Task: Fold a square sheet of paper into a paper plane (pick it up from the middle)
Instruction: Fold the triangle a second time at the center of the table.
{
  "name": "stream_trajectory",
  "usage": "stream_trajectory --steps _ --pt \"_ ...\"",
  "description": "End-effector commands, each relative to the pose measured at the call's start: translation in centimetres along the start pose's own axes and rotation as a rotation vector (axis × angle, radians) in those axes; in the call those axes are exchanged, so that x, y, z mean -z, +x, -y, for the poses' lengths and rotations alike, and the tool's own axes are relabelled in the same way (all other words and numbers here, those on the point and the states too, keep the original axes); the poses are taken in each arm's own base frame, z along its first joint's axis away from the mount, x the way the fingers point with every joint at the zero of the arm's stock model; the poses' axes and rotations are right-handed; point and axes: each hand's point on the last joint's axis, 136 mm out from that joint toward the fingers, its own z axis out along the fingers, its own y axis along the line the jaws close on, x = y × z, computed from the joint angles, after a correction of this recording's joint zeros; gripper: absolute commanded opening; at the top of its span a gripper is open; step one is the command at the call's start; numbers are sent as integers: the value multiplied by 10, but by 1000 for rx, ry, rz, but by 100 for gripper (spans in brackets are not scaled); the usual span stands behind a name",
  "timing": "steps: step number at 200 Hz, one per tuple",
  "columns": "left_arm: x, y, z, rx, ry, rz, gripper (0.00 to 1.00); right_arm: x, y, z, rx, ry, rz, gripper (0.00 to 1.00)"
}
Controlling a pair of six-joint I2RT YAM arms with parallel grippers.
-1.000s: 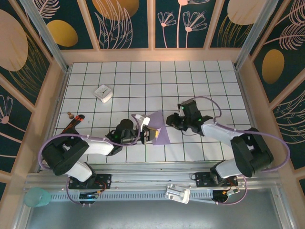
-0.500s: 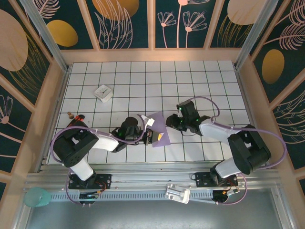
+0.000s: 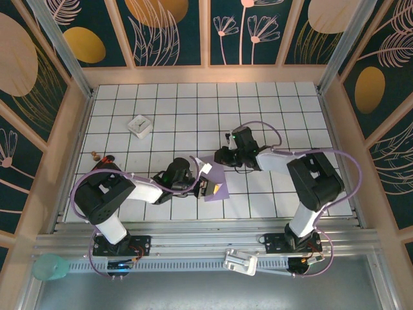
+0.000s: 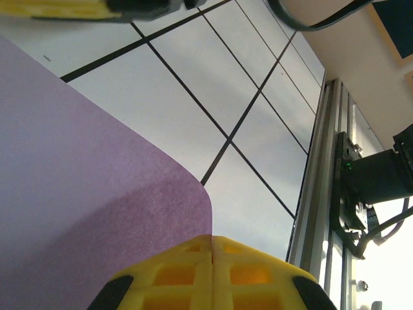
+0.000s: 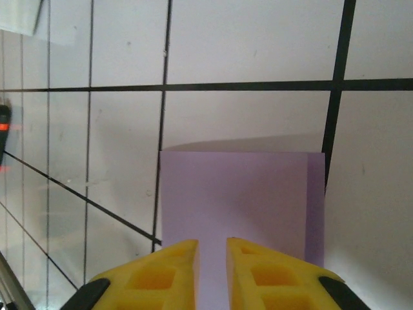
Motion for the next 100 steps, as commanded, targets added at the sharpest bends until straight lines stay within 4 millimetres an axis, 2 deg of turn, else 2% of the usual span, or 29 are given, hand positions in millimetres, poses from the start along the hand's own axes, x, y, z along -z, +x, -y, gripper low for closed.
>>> stream_trajectory --steps 1,49,52,63,91,100 --pt "-2 -2 -1 -27 12 -15 0 -9 -2 3 32 -4 -10 16" --pt "-2 -5 -5 -23 6 -16 0 -17 18 25 33 44 -59 13" --pt "-2 -6 -5 -23 6 -15 0 -14 13 33 16 56 -47 13" --pt "0 -8 -8 -19 -1 -10 0 -15 15 40 10 73 -55 12" --pt "1 -11 -12 -11 -12 -4 0 -15 23 48 7 94 -72 11" --pt "-2 -4 -20 10 -26 -24 0 -15 25 50 7 99 -76 11"
